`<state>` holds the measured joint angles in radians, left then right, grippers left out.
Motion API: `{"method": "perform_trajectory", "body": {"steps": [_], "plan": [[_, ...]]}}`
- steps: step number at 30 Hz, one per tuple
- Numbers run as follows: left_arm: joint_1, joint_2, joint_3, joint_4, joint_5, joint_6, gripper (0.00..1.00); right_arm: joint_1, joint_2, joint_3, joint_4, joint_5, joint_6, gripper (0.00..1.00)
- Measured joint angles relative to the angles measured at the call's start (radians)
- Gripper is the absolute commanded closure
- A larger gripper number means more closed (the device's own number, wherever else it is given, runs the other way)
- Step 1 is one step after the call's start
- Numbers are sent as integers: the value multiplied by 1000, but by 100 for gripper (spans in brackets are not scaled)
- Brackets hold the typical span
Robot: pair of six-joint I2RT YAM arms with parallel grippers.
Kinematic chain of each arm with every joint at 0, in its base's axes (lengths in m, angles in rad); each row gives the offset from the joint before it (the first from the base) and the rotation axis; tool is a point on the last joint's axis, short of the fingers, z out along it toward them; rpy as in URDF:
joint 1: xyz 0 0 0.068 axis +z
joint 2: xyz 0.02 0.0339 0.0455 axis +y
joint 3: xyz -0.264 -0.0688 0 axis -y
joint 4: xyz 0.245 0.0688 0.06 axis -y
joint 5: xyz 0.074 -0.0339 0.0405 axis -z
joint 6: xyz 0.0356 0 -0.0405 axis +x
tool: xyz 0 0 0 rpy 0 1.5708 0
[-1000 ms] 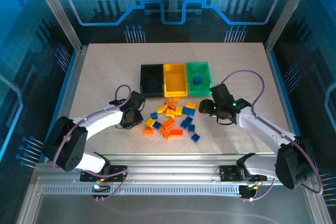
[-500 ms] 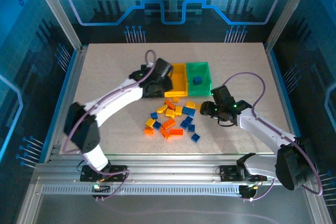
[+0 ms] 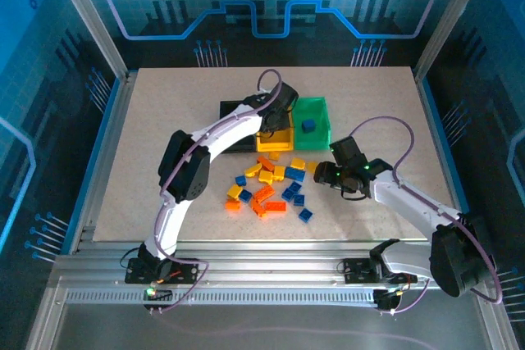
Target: Sort the legos into containers by color
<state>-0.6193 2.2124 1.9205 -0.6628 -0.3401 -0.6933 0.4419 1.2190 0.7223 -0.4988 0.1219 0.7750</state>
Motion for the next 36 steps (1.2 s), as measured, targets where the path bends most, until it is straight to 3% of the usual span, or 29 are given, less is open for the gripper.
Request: {"method": "perform_trajectory", "body": {"steps": [11,23,29,33,36], "plan": [[-3,-39,-23,19,31,-1,2,-36,57,11,11,-4,-2,42],[-111,-752,-710,267,114,-42,1,-50,332,193,102,-69,-41,34],[-117,-956,-1020,269,111,-110,1,-50,430,251,117,-82,-39,40],[-118,-1073,-1128,250,100,-151,1,-50,459,256,100,-64,-20,48],[-117,-1131,-1158,240,88,-173,1,-50,463,254,72,-29,-5,48]]}}
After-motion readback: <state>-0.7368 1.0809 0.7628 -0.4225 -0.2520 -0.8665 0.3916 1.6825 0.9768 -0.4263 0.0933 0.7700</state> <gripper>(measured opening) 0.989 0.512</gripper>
